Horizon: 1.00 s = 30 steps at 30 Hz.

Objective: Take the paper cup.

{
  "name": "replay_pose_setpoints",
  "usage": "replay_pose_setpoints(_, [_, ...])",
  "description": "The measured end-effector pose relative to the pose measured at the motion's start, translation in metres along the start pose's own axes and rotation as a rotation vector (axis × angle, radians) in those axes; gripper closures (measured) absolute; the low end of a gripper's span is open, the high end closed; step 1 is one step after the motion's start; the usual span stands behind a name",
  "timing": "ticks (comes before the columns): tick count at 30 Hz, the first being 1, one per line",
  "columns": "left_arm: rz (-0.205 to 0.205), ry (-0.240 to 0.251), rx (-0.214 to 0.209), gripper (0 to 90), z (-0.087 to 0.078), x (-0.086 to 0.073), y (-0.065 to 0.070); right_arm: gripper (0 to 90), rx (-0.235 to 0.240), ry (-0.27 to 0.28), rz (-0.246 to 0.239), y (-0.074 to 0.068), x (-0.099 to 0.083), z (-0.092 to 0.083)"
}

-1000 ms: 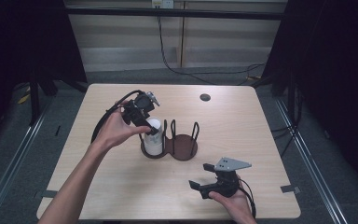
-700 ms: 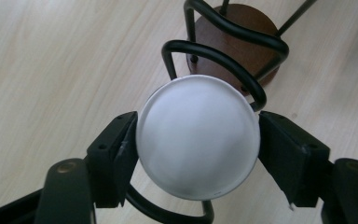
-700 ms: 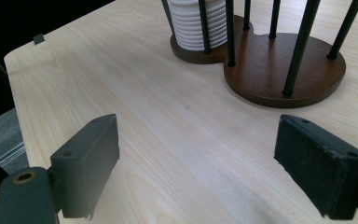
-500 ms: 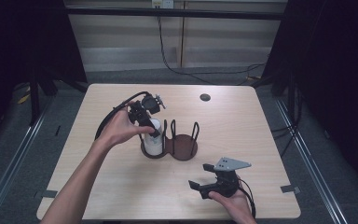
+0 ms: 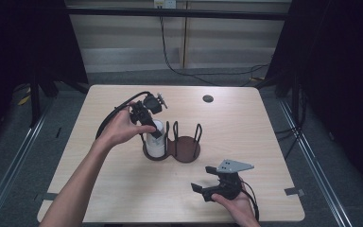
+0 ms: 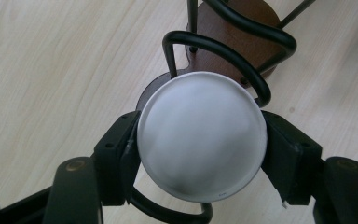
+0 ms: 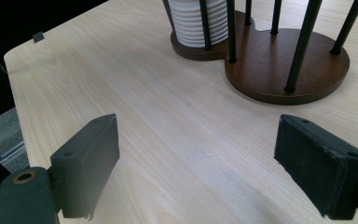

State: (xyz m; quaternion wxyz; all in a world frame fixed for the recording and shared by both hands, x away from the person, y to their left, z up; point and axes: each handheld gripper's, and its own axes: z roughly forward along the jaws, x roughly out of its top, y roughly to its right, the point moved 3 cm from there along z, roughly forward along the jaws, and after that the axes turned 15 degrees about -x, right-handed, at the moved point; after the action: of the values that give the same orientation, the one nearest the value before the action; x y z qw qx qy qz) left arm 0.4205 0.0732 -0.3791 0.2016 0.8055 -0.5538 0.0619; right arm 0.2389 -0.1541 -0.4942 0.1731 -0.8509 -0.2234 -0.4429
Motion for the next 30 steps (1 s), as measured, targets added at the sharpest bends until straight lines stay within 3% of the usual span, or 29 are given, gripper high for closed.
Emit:
replay_pose_setpoints(3, [-0.008,0.018,0.004,34.9,-0.003,0.001,0.002,13.3,0.000,-0.003,0.002,0.000,0.000,0.000])
replay_pose_setpoints(4, [0.005,-0.004,0.002,34.9,-0.006,0.001,0.002,13.4,0.000,-0.003,0.002,0.000,0.000,0.000])
replay_pose_setpoints(6, [0.008,0.005,0.005,35.0,-0.007,0.001,0.003,13.3,0.001,-0.003,0.002,0.000,0.000,0.000])
replay_pose_setpoints(30, [-0.056,0.060,-0.033,36.6,-0.023,-0.005,0.002,13.3,-0.004,-0.011,-0.002,0.000,0.000,0.001])
